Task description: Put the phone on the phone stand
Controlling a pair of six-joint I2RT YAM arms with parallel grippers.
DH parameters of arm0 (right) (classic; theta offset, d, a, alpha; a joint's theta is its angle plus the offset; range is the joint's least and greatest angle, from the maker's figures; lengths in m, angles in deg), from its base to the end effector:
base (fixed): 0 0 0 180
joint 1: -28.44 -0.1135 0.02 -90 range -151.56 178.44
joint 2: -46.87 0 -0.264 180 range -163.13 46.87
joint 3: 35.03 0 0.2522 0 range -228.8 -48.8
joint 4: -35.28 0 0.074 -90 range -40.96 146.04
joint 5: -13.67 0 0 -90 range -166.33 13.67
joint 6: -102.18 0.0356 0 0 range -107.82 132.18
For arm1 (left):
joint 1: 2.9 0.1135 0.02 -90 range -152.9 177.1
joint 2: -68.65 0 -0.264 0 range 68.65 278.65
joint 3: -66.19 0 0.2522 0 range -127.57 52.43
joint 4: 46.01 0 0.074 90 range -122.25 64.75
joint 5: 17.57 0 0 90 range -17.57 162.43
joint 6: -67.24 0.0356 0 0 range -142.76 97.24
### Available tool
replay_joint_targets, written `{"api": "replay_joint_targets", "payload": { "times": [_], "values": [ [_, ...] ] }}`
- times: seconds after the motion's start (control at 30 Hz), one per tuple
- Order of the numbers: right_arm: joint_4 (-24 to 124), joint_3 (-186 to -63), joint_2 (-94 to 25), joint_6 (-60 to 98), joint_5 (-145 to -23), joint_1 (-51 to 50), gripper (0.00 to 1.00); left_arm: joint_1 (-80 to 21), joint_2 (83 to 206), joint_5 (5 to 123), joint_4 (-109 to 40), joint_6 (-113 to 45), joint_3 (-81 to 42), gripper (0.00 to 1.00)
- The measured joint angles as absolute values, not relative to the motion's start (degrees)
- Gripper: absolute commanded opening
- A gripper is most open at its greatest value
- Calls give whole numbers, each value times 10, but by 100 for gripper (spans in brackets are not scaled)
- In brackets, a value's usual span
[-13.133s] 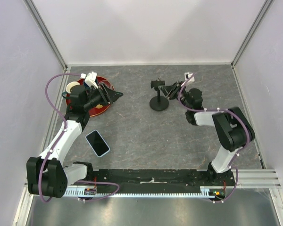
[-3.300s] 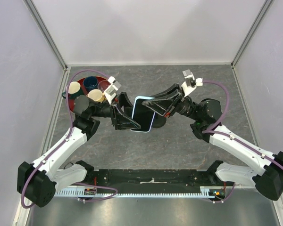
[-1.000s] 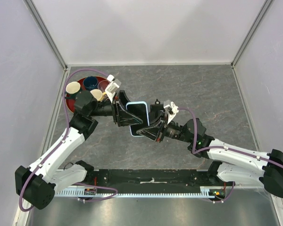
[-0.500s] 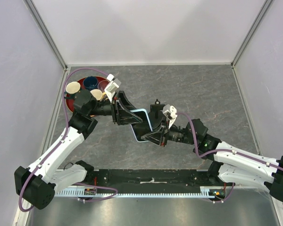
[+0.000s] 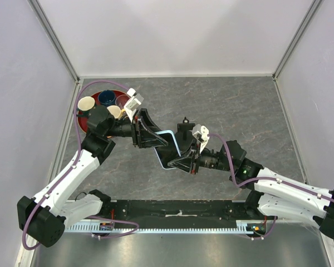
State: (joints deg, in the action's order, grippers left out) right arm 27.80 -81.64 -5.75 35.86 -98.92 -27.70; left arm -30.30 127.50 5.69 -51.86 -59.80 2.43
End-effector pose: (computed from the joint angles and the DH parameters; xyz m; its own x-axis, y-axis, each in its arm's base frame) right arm 0.1098 0.1881 0.2996 -0.3808 0.0980 -0.9195 -0.9038 0.1705 0.3925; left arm 0.1814 -0.1308 0.3775 -0.4599 -0.0296 -0.8875 0.8845 -0.1034 -0.4549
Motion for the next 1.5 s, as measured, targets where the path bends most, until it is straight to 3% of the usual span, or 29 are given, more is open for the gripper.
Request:
{"api": "replay_joint_targets", "payload": {
  "times": [0.2,0.37,0.77,0.97,1.07,1.1,1.17,1.2,1.3,1.5],
  "values": [
    [280,-821,-47,358,-990,-277,0,-303,1275,47,-528,-599,24,27],
    [280,-826,-47,359,-992,-277,0,-303,1275,44,-549,-603,24,33],
    [265,-827,-56,363,-1000,-277,0,-304,1277,43,-569,-612,24,28],
    [264,-827,-57,367,-998,-277,0,-304,1279,45,-574,-612,24,17],
    [264,-827,-57,368,-997,-277,0,-304,1281,46,-577,-612,24,6],
    [264,-827,-57,368,-996,-277,2,-304,1281,46,-577,-612,24,2],
    [264,-827,-57,369,-992,-277,20,-304,1281,47,-577,-612,24,2],
    [265,-827,-57,368,-988,-277,48,-304,1281,48,-577,-612,24,2],
    [283,-836,-55,368,-966,-279,76,-304,1280,54,-573,-611,25,2],
    [392,-859,5,352,-849,-279,98,-312,1239,162,-452,-557,23,2]
  ]
}}
